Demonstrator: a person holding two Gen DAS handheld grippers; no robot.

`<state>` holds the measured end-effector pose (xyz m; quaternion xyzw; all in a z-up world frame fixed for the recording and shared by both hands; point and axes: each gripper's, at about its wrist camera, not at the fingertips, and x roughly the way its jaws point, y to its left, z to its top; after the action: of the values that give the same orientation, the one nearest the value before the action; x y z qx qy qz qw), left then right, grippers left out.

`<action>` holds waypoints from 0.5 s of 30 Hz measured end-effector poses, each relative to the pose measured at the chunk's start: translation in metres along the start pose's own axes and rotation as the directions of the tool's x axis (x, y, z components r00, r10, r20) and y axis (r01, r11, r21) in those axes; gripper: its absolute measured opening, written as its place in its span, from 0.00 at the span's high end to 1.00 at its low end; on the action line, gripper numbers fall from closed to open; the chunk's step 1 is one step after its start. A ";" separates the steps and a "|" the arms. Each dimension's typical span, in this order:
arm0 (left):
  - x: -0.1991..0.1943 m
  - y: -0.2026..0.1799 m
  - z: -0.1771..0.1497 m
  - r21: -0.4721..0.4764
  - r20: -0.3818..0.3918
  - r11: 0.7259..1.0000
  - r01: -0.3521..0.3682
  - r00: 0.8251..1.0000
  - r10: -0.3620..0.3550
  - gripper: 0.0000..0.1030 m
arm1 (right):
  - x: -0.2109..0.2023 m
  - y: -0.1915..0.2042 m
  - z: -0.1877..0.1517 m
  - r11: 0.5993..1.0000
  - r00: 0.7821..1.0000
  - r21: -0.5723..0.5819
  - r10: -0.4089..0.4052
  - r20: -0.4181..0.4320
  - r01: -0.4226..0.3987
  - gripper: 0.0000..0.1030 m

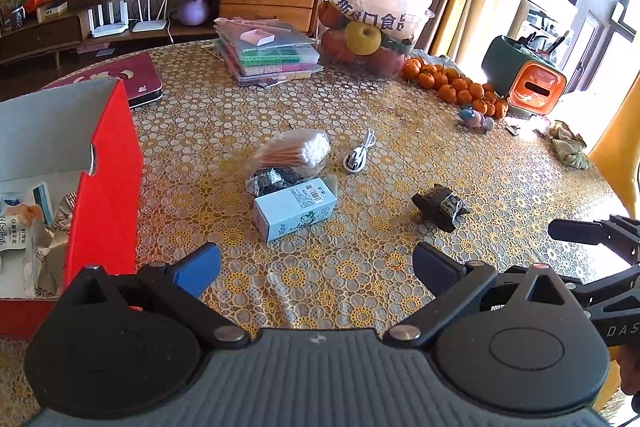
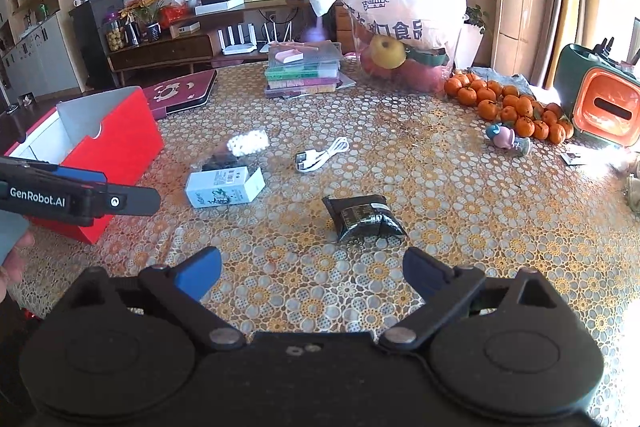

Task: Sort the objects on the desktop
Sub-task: 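Grasp the light blue carton with the left tool while the right tool grasps the black packet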

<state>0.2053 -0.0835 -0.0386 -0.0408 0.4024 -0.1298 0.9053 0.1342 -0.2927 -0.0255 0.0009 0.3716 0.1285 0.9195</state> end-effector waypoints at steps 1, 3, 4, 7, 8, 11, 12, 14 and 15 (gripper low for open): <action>0.005 -0.001 0.001 -0.004 -0.004 1.000 -0.001 1.000 0.001 0.00 | 0.004 -0.002 0.001 1.000 1.000 0.001 -0.001 -0.001 0.001 0.05; 0.014 -0.002 0.002 -0.010 -0.009 1.000 -0.001 1.000 0.001 0.00 | 0.011 -0.007 0.004 1.000 1.000 0.002 -0.004 -0.004 0.004 0.06; 0.019 -0.003 0.002 -0.012 -0.011 1.000 -0.002 1.000 0.002 0.00 | 0.014 -0.009 0.005 1.000 1.000 0.002 -0.004 -0.006 0.004 0.07; 0.031 -0.004 0.004 -0.018 -0.012 1.000 -0.005 1.000 0.004 0.00 | 0.025 -0.014 0.008 1.000 1.000 -0.003 0.000 -0.009 0.000 0.11; 0.035 -0.005 0.005 -0.022 -0.012 1.000 -0.006 1.000 0.005 0.00 | 0.029 -0.016 0.009 1.000 1.000 -0.003 0.004 -0.010 -0.004 0.11; 0.046 -0.006 0.007 -0.029 -0.011 0.999 -0.015 1.000 0.015 0.00 | 0.039 -0.022 0.011 1.000 1.000 0.001 0.009 -0.015 -0.009 0.11; 0.050 -0.006 0.008 -0.031 -0.013 0.999 -0.022 1.000 0.021 0.00 | 0.043 -0.024 0.012 1.000 1.000 0.003 0.011 -0.018 -0.011 0.11; 0.058 -0.006 0.010 -0.038 -0.016 0.999 -0.035 0.999 0.034 0.00 | 0.050 -0.027 0.014 1.000 1.000 0.009 0.010 -0.024 -0.010 0.12; 0.062 -0.006 0.011 -0.041 -0.018 0.998 -0.040 0.999 0.039 0.00 | 0.054 -0.028 0.014 1.000 1.000 0.011 0.011 -0.028 -0.011 0.12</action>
<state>0.2514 -0.1062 -0.0746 -0.0506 0.4136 -0.1036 0.9031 0.1878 -0.3055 -0.0548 0.0059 0.3850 0.1315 0.9135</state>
